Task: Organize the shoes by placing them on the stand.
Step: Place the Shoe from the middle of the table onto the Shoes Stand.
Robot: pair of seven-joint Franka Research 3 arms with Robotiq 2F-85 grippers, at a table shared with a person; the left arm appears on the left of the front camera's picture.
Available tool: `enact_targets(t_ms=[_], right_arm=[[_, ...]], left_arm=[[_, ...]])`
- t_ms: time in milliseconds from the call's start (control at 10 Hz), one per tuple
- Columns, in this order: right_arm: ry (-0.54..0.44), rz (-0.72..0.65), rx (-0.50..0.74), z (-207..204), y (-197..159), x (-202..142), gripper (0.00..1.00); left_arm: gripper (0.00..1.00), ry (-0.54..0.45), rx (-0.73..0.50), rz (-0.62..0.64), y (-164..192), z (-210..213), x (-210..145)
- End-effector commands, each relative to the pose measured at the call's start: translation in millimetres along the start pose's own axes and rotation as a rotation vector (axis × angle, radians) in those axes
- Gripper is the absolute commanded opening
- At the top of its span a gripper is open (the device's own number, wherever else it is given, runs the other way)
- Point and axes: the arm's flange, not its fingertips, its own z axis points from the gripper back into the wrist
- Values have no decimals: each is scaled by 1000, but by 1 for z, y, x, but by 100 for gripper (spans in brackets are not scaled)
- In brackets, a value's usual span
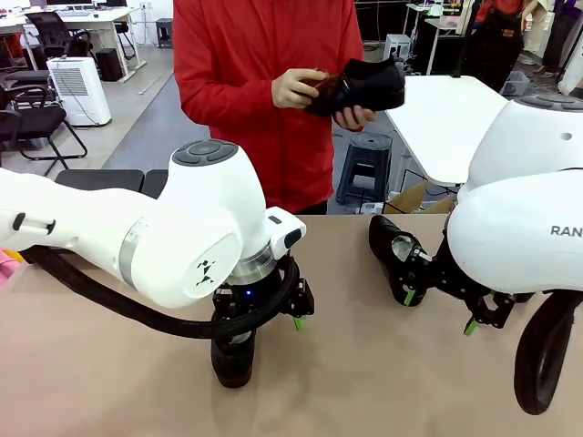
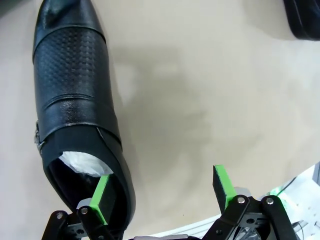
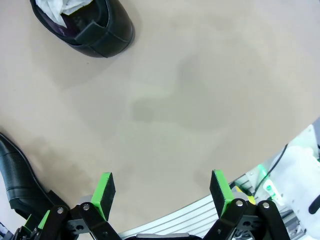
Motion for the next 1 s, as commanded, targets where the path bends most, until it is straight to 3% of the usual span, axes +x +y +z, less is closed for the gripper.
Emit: enact_targets(t_ms=[0,200,300,800,900], right_arm=[[-3,13,10,-1,2,1,100],[-3,13,10,-1,2,1,100],[-3,13,10,-1,2,1,100],[-3,13,10,-1,2,1,100],[-3,13,10,-1,2,1,100]], left_arm=[[100,-20,33,31,-6,-10,8],[100,-9,65,29,-4,-17,9],[91,-17,81,19,-5,-18,10],[1,-13,166,14,-3,-27,11],[0,-18,180,20,-1,-26,12]])
